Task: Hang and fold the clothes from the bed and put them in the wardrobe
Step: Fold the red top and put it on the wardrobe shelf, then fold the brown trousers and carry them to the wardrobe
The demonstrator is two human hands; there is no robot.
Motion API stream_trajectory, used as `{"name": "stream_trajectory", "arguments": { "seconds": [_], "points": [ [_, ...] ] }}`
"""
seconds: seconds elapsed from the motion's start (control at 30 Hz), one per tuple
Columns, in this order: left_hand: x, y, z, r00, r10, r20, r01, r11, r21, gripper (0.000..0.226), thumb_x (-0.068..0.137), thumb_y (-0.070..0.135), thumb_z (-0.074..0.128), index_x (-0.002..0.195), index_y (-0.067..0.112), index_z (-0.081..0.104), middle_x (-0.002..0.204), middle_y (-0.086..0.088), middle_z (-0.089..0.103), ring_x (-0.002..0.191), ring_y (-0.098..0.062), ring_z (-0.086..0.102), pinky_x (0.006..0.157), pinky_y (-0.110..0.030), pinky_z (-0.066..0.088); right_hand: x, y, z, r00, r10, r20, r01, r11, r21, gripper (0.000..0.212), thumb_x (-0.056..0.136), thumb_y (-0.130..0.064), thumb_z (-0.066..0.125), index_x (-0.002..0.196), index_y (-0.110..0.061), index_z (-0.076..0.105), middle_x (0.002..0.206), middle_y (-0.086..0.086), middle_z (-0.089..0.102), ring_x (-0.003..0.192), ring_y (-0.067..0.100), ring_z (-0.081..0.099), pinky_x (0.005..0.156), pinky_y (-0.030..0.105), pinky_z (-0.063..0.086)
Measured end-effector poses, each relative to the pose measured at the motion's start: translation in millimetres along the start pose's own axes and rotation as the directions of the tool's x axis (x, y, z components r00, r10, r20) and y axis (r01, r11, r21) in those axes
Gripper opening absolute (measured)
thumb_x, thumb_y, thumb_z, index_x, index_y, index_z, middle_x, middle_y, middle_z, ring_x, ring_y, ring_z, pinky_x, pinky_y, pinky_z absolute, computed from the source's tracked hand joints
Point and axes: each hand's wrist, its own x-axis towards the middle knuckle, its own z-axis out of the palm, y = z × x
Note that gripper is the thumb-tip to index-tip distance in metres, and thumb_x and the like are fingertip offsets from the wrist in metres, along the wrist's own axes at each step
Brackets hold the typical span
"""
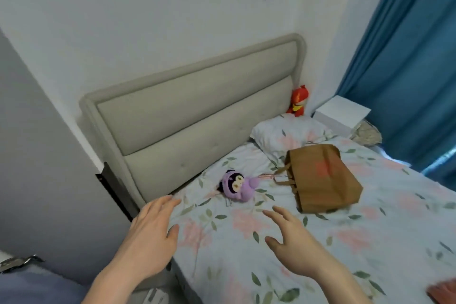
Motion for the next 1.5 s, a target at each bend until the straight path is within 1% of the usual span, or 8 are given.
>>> {"name": "stream_trajectory", "arguments": {
  "seconds": [0.13,0.37,0.57,0.73,0.9,1.0,1.2,1.5],
  "points": [
    [30.5,20.9,24.6,0.979,0.167,0.116,-0.169,0.985,0.013,0.056,0.102,0.031,0.047,0.154,0.035,0.027,0.159,0.016,0.023,0.147,-0.010,0.017,0.121,-0.031,0.020,-46.1,29.9,7.4,0.974,0.219,-0.059,-0.215,0.974,0.072,0.062,0.103,-0.042,0.051,0.158,-0.039,0.023,0.168,-0.014,0.010,0.153,0.016,0.021,0.120,0.038,0.032],
    [38.7,71.1,79.2,0.867,0.391,0.309,-0.404,0.915,-0.023,0.055,0.103,0.033,0.046,0.154,0.033,0.028,0.163,0.013,0.022,0.150,-0.013,0.018,0.122,-0.036,0.021,-142.1,60.2,27.7,0.869,0.479,-0.127,-0.456,0.873,0.171,0.061,0.104,-0.040,0.050,0.159,-0.039,0.022,0.168,-0.013,0.008,0.155,0.017,0.016,0.122,0.036,0.027],
    [11.6,153.5,119.3,0.669,0.565,0.483,-0.640,0.768,-0.012,0.055,0.104,0.036,0.041,0.156,0.035,0.024,0.164,0.013,0.016,0.151,-0.014,0.014,0.123,-0.035,0.019,-225.8,97.1,49.7,0.730,0.657,-0.187,-0.579,0.740,0.342,0.062,0.103,-0.041,0.051,0.158,-0.038,0.024,0.167,-0.013,0.012,0.153,0.016,0.020,0.121,0.036,0.029],
    [-27.8,236.3,152.6,0.517,0.667,0.536,-0.772,0.634,-0.045,0.055,0.105,0.035,0.042,0.156,0.034,0.024,0.165,0.012,0.017,0.152,-0.015,0.013,0.123,-0.036,0.020,-303.3,132.5,69.1,0.611,0.766,-0.201,-0.629,0.624,0.464,0.061,0.103,-0.040,0.051,0.158,-0.038,0.024,0.167,-0.012,0.011,0.152,0.013,0.023,0.119,0.032,0.027],
    [-90.6,312.9,201.6,0.427,0.701,0.572,-0.818,0.568,-0.085,0.054,0.105,0.036,0.041,0.157,0.034,0.025,0.165,0.011,0.016,0.153,-0.015,0.012,0.124,-0.037,0.020,-397.0,183.9,80.7,0.531,0.821,-0.208,-0.657,0.554,0.510,0.061,0.103,-0.040,0.051,0.158,-0.039,0.025,0.167,-0.015,0.011,0.150,0.017,0.027,0.114,0.031,0.034],
    [-140.0,355.7,234.7,0.413,0.702,0.580,-0.817,0.567,-0.105,0.054,0.105,0.036,0.041,0.156,0.033,0.025,0.165,0.011,0.017,0.152,-0.015,0.013,0.124,-0.036,0.020,-459.3,224.9,80.9,0.516,0.834,-0.195,-0.668,0.534,0.518,0.062,0.103,-0.041,0.051,0.158,-0.039,0.024,0.167,-0.015,0.010,0.154,0.015,0.018,0.121,0.035,0.026],
    [-216.0,434.3,284.2,0.390,0.702,0.596,-0.818,0.561,-0.126,0.054,0.104,0.037,0.042,0.155,0.036,0.027,0.165,0.012,0.017,0.152,-0.015,0.014,0.123,-0.038,0.021,-557.9,298.9,69.7,0.484,0.852,-0.199,-0.686,0.511,0.518,0.063,0.102,-0.043,0.051,0.158,-0.040,0.024,0.168,-0.013,0.010,0.153,0.017,0.019,0.123,0.035,0.025],
    [-259.4,511.9,318.5,0.261,0.709,0.655,-0.884,0.448,-0.133,0.054,0.103,0.040,0.044,0.154,0.037,0.028,0.165,0.013,0.018,0.152,-0.015,0.016,0.123,-0.040,0.021,-637.5,329.0,81.9,0.382,0.898,-0.217,-0.648,0.428,0.630,0.060,0.102,-0.043,0.050,0.157,-0.040,0.025,0.166,-0.016,0.013,0.151,0.012,0.022,0.122,0.030,0.024]
  ]
}}
